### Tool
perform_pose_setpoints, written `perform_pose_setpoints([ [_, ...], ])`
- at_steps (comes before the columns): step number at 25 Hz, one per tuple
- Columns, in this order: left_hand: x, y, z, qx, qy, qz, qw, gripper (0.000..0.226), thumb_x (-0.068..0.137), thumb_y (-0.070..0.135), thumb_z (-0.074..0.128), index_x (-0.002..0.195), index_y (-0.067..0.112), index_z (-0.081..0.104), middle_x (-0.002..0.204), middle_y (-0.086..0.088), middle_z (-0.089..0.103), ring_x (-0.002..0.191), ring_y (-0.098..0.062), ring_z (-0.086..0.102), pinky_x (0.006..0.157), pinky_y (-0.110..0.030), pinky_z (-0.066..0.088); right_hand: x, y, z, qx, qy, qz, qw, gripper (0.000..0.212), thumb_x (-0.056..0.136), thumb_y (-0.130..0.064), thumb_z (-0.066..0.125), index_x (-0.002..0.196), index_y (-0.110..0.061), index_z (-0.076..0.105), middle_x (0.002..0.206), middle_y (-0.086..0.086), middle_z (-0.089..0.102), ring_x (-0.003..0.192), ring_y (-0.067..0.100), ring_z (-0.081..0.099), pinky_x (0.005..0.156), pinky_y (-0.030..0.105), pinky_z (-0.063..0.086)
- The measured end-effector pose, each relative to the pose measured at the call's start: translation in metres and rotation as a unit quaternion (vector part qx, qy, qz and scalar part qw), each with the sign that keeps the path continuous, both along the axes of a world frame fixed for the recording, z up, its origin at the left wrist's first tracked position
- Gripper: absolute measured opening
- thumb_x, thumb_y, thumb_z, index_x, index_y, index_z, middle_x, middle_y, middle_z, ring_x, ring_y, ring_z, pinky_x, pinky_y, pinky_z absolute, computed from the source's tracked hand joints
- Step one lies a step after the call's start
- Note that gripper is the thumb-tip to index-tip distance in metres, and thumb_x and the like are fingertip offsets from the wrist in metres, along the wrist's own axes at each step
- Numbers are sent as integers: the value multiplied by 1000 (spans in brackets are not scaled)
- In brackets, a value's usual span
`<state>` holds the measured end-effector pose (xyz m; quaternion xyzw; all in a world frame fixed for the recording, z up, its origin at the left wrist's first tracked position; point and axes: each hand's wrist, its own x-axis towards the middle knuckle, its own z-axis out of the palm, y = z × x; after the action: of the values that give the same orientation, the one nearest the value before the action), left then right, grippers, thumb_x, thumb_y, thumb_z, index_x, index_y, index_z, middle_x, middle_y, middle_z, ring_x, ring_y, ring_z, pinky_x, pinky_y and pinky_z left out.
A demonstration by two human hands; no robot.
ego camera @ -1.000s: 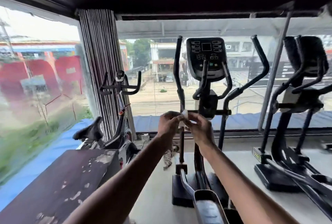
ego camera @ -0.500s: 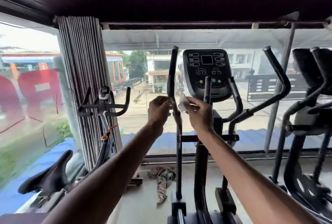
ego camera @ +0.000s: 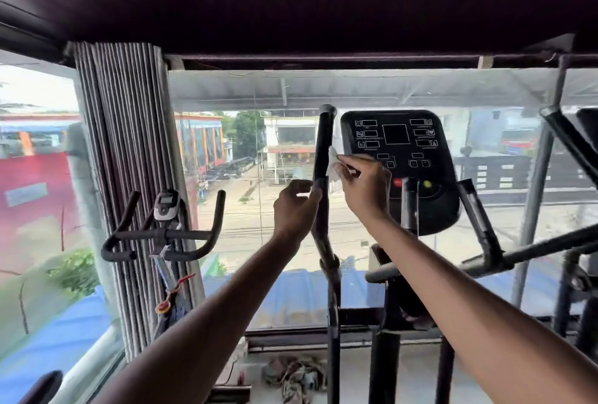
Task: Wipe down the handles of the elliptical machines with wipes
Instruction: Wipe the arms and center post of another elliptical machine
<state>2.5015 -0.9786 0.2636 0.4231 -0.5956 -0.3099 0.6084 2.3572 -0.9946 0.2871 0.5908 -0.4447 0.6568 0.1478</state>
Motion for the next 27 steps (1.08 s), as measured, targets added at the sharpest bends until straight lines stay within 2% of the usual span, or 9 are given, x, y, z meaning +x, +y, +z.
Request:
perform_pose_setpoints([
  [1, -2, -13, -1, 1, 0, 4, 1000, 26, 93, 32, 72, 114, 17, 73, 109, 5, 74, 94, -14, 70, 84, -26, 55, -4, -14, 7, -12, 17, -8, 1000, 19, 89, -13, 78, 108, -7, 81, 100, 7, 79, 88, 24, 74, 80, 27, 54],
  [3, -6, -32, -1, 3, 5, 13, 1000, 32, 94, 26, 69, 124, 15, 69, 117, 3, 72, 91, -9, 66, 74, -9, 48, -13, -45, 18, -28, 46, -10, 999, 21, 90, -10, 77, 110, -7, 80, 100, 7, 77, 86, 21, 72, 78, 24, 52],
  [5, -13, -51, -1, 0, 12, 19, 1000, 32, 96, 19, 65, 127, 13, 69, 116, 3, 71, 85, 3, 62, 64, 1, 42, -20, -76, 29, -38, 77, -2, 996, 22, 90, -10, 77, 111, -7, 80, 105, 7, 76, 90, 22, 72, 82, 31, 58],
  [7, -20, -62, 1, -11, 28, 1, 1000, 28, 98, 15, 63, 124, 13, 70, 108, 9, 74, 80, 11, 63, 64, -1, 44, -28, -101, 36, -43, 109, 9, 993, 21, 90, -13, 76, 110, -7, 80, 108, 7, 76, 95, 24, 72, 86, 41, 60],
  [9, -23, -66, -3, -24, 37, -17, 999, 21, 99, 12, 62, 116, 18, 72, 92, 20, 76, 74, 10, 66, 65, -6, 48, -39, -118, 42, -48, 157, 30, 986, 18, 90, -14, 78, 107, -8, 81, 109, 5, 76, 96, 23, 72, 89, 44, 59],
  [11, -21, -66, -8, -35, 45, -32, 998, 22, 101, 10, 61, 113, 24, 72, 89, 25, 76, 77, 6, 69, 68, -9, 51, -49, -129, 48, -60, 207, 51, 975, 17, 91, -14, 78, 107, -9, 81, 110, 3, 75, 96, 21, 72, 90, 45, 59],
  [18, -24, -71, -8, -38, 96, -45, 994, 20, 100, 9, 61, 110, 21, 74, 88, 16, 78, 77, 2, 70, 68, -15, 54, -62, -159, 83, -118, 310, 46, 942, 21, 90, -10, 79, 112, -8, 79, 106, 6, 74, 90, 16, 69, 81, 31, 60],
  [22, -18, -74, -7, -14, 106, -82, 991, 21, 100, 9, 61, 110, 21, 75, 90, 7, 79, 80, -7, 71, 78, -34, 60, -66, -164, 107, -112, 293, 23, 949, 20, 89, -6, 79, 109, -3, 79, 102, 8, 72, 83, 12, 67, 78, 33, 63],
  [27, -14, -76, -9, 2, 122, -114, 986, 22, 100, 10, 62, 110, 24, 76, 89, 6, 79, 78, -8, 71, 77, -32, 60, -64, -167, 128, -84, 333, 2, 939, 17, 91, -10, 78, 107, -5, 80, 99, 8, 71, 80, 18, 69, 75, 41, 64],
])
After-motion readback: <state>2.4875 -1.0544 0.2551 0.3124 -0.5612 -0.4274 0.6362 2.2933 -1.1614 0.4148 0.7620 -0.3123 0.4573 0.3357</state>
